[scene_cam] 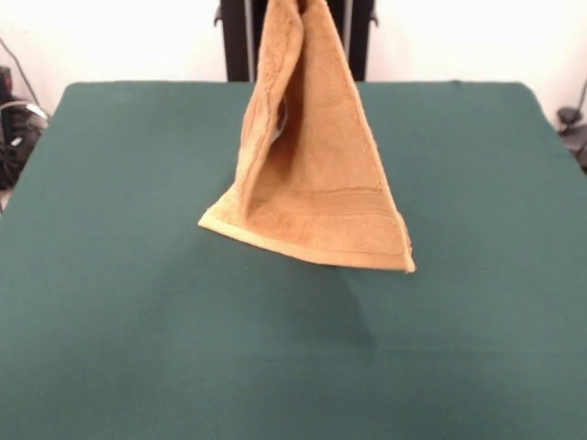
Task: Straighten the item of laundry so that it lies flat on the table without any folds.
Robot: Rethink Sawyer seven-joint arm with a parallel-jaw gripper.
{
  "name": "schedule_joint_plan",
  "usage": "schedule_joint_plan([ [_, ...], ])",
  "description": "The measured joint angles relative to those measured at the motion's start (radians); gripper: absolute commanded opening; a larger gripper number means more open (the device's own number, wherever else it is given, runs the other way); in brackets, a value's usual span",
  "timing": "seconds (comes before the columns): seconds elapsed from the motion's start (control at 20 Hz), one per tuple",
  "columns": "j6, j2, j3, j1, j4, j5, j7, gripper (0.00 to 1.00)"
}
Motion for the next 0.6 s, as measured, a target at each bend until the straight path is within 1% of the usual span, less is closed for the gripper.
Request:
schedule_joint_plan([
  [0.15, 0.035, 0.028, 0.004, -0.001, -0.049, -0.003, 0.0, 0.0],
  [0.2, 0.064, 0.051, 0.009, -0.001, -0.087, -0.007, 0.0, 0.0],
  [0.25, 0.071, 0.056, 0.011, -0.001, -0.095, -0.008, 0.0, 0.0],
  [0.4, 0.126, 0.106, 0.021, -0.001, -0.17, -0.025, 0.0, 0.0],
  [0.6, 0.173, 0.159, 0.027, -0.001, -0.242, -0.041, 0.0, 0.0],
])
